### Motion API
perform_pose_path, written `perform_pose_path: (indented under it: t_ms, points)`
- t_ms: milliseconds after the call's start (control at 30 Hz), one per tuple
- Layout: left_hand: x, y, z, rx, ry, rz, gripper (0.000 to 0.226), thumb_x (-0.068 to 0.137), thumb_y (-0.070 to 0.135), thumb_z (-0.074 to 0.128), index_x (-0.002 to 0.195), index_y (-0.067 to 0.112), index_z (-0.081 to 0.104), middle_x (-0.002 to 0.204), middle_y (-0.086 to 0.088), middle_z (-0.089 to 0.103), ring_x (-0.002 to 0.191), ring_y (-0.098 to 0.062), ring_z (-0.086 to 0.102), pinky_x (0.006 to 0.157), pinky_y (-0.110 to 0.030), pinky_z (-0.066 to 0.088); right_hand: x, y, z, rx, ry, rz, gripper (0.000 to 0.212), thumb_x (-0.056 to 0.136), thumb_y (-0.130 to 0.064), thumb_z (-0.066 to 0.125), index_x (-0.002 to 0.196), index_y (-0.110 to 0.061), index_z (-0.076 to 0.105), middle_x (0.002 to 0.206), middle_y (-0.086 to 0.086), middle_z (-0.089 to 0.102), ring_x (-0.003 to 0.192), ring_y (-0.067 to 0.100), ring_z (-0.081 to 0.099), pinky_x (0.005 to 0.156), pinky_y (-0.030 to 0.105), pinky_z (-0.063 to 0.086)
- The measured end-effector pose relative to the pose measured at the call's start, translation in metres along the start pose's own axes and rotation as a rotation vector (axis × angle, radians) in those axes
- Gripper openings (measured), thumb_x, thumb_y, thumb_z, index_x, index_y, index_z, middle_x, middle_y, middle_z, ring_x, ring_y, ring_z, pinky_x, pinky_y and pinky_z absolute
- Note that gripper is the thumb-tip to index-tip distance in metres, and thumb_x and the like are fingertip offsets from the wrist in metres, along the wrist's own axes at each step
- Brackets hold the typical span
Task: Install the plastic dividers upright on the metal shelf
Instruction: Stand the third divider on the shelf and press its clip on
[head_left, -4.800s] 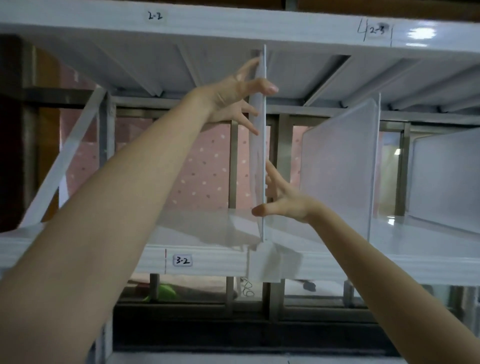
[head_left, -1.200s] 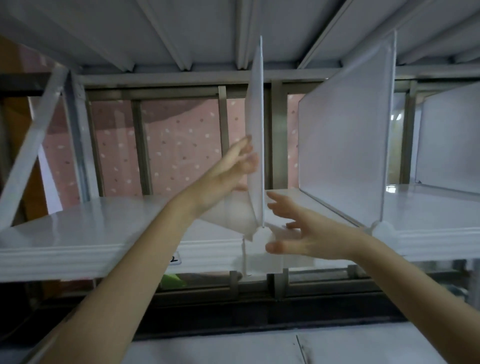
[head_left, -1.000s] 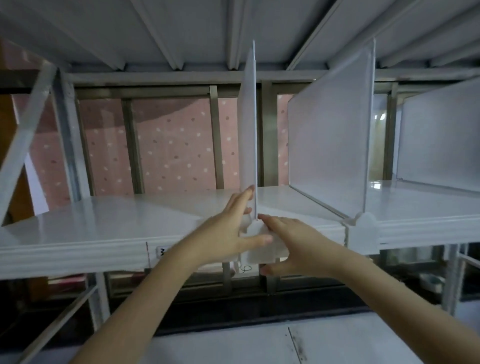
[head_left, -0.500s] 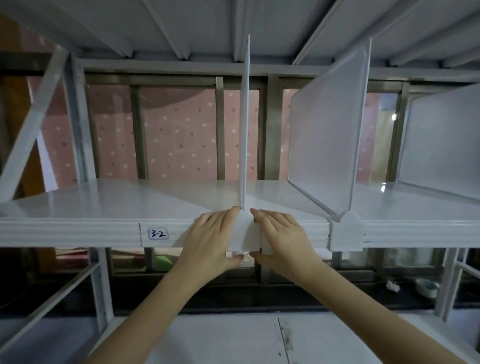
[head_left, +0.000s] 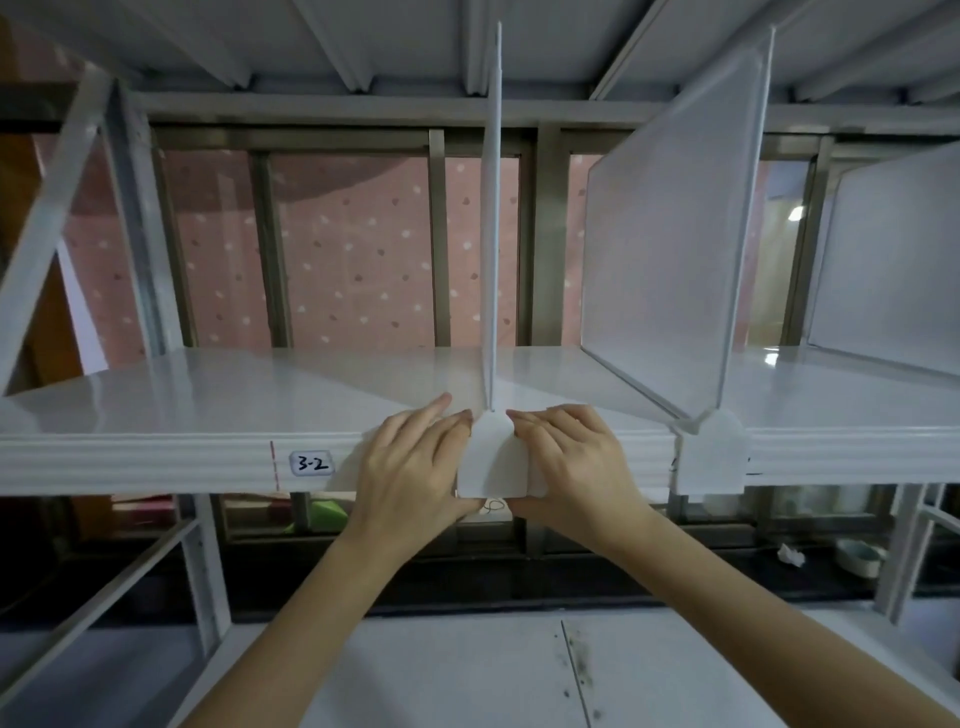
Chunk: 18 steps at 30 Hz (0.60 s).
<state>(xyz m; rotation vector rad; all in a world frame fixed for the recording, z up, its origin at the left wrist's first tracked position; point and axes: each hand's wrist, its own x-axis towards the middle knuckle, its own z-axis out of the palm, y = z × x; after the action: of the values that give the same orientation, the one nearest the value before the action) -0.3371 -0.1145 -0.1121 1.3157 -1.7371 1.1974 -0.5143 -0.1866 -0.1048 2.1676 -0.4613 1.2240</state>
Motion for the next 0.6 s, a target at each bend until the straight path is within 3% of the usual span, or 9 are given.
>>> perform_pose_path:
  t_ms: [233, 367, 500, 600]
  points:
    - [-0.001, -0.007, 0.005, 0.068, 0.072, 0.079, 0.056, 0.060, 0.046, 0.084, 0.093, 0.002, 0.073, 0.101, -0.010, 0.073, 0.112, -0.031, 0.063, 0.094, -0.042, 0.044, -0.001, 0.003, 0.006, -0.007, 0.061, -0.064, 0.070, 0.053, -0.042, 0.083, 0.105, -0.006, 0.053, 0.102, 0.010, 0.073, 0.088, 0.022, 0.070, 0.089, 0.034, 0.041]
    - [0.000, -0.011, 0.005, 0.062, 0.108, 0.123, 0.057, 0.064, 0.050, 0.081, 0.091, 0.001, 0.074, 0.100, -0.010, 0.074, 0.110, -0.029, 0.065, 0.094, -0.040, 0.043, 0.001, 0.003, 0.004, -0.032, 0.045, -0.049, 0.065, 0.049, -0.039, 0.088, 0.096, 0.001, 0.069, 0.101, 0.011, 0.073, 0.087, 0.024, 0.071, 0.090, 0.036, 0.040]
    - [-0.013, -0.031, -0.008, 0.141, 0.092, 0.099, 0.063, 0.060, 0.051, 0.083, 0.096, 0.000, 0.074, 0.103, -0.013, 0.073, 0.108, -0.030, 0.066, 0.096, -0.043, 0.041, 0.015, -0.018, 0.018, 0.003, 0.078, -0.064, 0.061, 0.053, -0.040, 0.082, 0.097, -0.001, 0.064, 0.100, 0.012, 0.073, 0.087, 0.024, 0.071, 0.090, 0.037, 0.041]
    - [-0.026, -0.056, -0.019, 0.203, 0.096, 0.080, 0.063, 0.062, 0.051, 0.082, 0.095, -0.002, 0.073, 0.103, -0.013, 0.073, 0.107, -0.030, 0.066, 0.095, -0.046, 0.042, 0.031, -0.042, 0.033, 0.036, 0.099, -0.066, 0.061, 0.048, -0.039, 0.088, 0.090, 0.002, 0.071, 0.098, 0.012, 0.074, 0.085, 0.024, 0.071, 0.089, 0.038, 0.043]
